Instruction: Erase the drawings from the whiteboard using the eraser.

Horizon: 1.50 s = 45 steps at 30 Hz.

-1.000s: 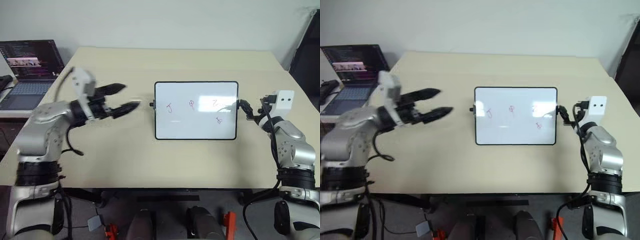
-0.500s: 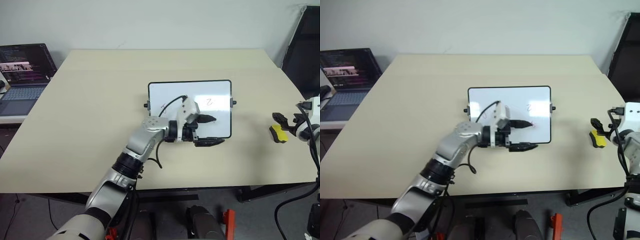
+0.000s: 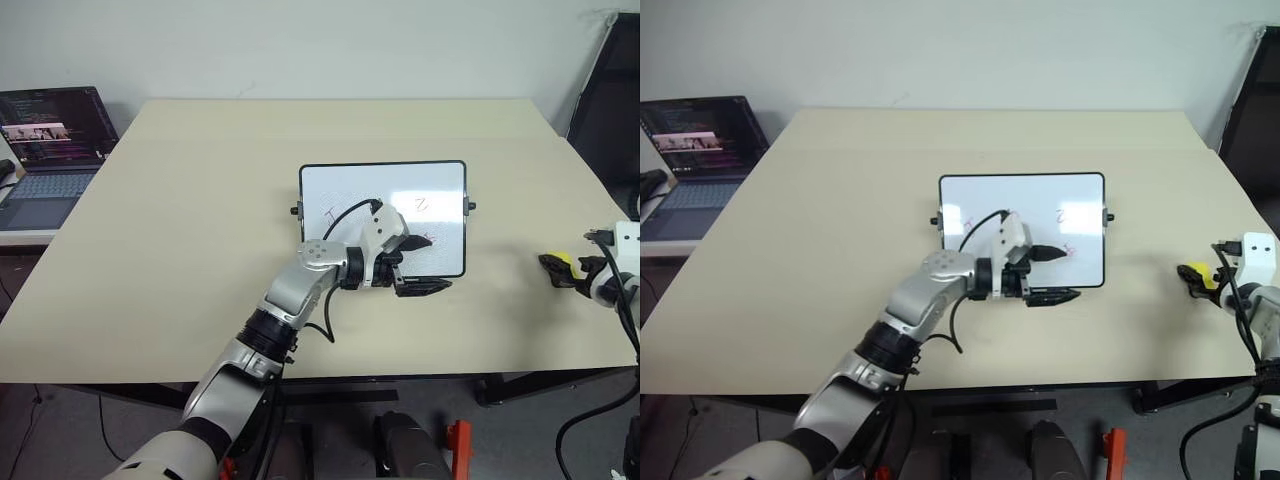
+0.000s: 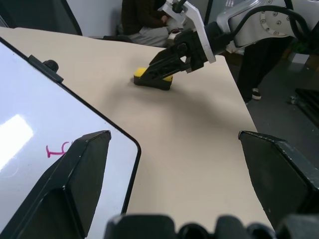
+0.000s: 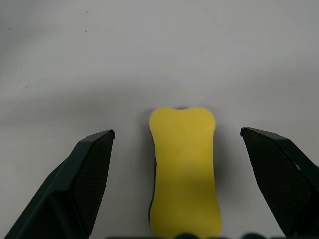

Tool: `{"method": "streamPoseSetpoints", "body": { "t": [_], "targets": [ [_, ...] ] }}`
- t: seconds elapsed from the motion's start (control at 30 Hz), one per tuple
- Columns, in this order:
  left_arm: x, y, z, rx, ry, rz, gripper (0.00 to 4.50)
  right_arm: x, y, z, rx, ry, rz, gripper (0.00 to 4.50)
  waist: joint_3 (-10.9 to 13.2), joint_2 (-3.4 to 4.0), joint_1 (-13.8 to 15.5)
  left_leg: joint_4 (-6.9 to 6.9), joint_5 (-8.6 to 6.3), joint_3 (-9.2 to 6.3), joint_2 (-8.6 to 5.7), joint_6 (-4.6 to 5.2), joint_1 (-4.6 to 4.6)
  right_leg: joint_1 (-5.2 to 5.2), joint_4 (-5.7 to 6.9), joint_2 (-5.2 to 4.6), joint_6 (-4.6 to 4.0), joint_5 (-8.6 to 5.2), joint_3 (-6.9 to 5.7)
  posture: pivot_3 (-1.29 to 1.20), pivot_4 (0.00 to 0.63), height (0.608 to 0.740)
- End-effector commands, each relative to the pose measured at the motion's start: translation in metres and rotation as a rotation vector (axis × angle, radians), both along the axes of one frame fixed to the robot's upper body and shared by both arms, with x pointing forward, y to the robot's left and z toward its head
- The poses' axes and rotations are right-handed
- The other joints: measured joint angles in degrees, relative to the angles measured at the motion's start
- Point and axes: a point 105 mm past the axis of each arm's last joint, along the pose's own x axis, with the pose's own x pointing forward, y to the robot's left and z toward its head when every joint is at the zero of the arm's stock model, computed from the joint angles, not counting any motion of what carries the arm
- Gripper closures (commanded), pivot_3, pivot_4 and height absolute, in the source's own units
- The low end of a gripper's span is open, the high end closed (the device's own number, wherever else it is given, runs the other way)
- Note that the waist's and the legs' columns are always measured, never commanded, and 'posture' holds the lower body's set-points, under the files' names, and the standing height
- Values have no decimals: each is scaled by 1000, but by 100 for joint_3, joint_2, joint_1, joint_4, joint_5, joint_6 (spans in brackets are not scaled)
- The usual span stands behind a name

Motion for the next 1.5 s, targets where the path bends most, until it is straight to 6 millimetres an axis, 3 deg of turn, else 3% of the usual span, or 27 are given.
{"method": "streamPoseSetpoints", "body": {
  "t": [0.03, 0.1, 0.2, 0.47, 0.7, 0.83, 0.93, 1.0, 1.03, 1.07, 1.2, 1.3, 1.4, 1.5],
  "targets": [
    [-4, -2, 13, -31, -51, -11, 0, -1, -6, 8, -6, -35, -10, 40, 0, 0, -1, 0, 0, 0, 0, 0, 0, 0, 0, 0, 0, 0, 0, 0, 150, 740],
    [-4, -1, 13, -25, -55, -8, 0, -1, -5, 7, -4, -34, -8, 40, 0, 0, -3, 0, 0, 0, 0, 0, 0, 0, 0, 0, 0, 0, 0, 0, 150, 740],
    [-4, 0, 12, -21, -55, -8, 0, 0, -5, 5, -6, -34, -3, 655, 0, 0, -3, 0, 0, 0, 0, 0, 0, 0, 0, 0, 0, 0, 0, 0, 150, 740],
    [-7, 6, 6, -3, -48, 0, 0, 0, -4, 2, -15, -43, 7, 3389, 0, 1, -3, 0, 0, 0, 0, 0, 1, 0, 1, 0, 0, 0, 0, 0, 150, 740],
    [-3, 14, 4, 5, -47, 31, 0, 0, -2, 6, -28, -53, 18, 3419, 0, 1, 0, 0, 0, -1, 0, 0, 1, 0, 1, 0, 0, 0, -1, 0, 150, 740],
    [0, 26, 11, 6, -73, 64, 0, -4, 7, 37, -59, -125, 68, 3419, 0, 3, -8, 0, 0, -1, 0, 0, 0, 0, 1, 0, 0, 0, 0, 0, 150, 740],
    [9, 53, 24, 13, -117, 135, 0, -7, 40, 100, -85, -300, 209, 3419, 4, 17, -31, 0, 0, -1, 1, 0, 1, -2, 7, 0, 1, 0, 1, 0, 150, 740],
    [13, 79, 35, 35, -160, 190, 0, -10, 82, 144, -151, -412, 381, 3420, 12, 30, -85, -1, 0, 0, 3, 0, 6, -3, 15, 3, 1, -1, 3, 0, 150, 740],
    [13, 98, 40, 59, -191, 226, 0, -11, 114, 163, -241, -460, 512, 3420, 13, 33, -111, -2, 0, 0, 6, 0, 12, -3, 19, 7, 1, -2, 5, 0, 150, 740],
    [12, 111, 43, 78, -209, 245, 0, -13, 136, 173, -297, -488, 600, 3422, 14, 34, -150, -4, 0, -2, 8, 0, 18, -1, 22, 9, 0, -3, 5, 0, 150, 740],
    [8, 152, 57, 107, -258, 346, 0, -11, 199, 189, -392, -593, 815, 3425, -3, -10, -146, -15, -1, -12, 27, -1, 33, 11, 17, 23, -17, -12, -11, 0, 150, 740],
    [6, 186, 60, 118, -264, 448, 0, -3, 249, 198, -353, -703, 930, 3426, 2, -15, -147, -12, -1, -3, 23, -2, 27, 5, 16, 15, -16, -11, -5, 0, 150, 740],
    [-4, 217, 44, 161, -247, 530, 0, 12, 302, 190, -269, -762, 1002, 3429, 4, -14, -176, -16, -1, 3, 24, -2, 24, -2, 17, 11, -18, -11, -1, 0, 150, 740],
    [-12, 225, 35, 170, -225, 555, 0, 25, 326, 177, -318, -776, 1013, 3430, 5, -17, -97, -24, -2, -5, 26, -4, 21, -10, 24, 11, -56, -3, -12, 0, 150, 740]
  ]
}}
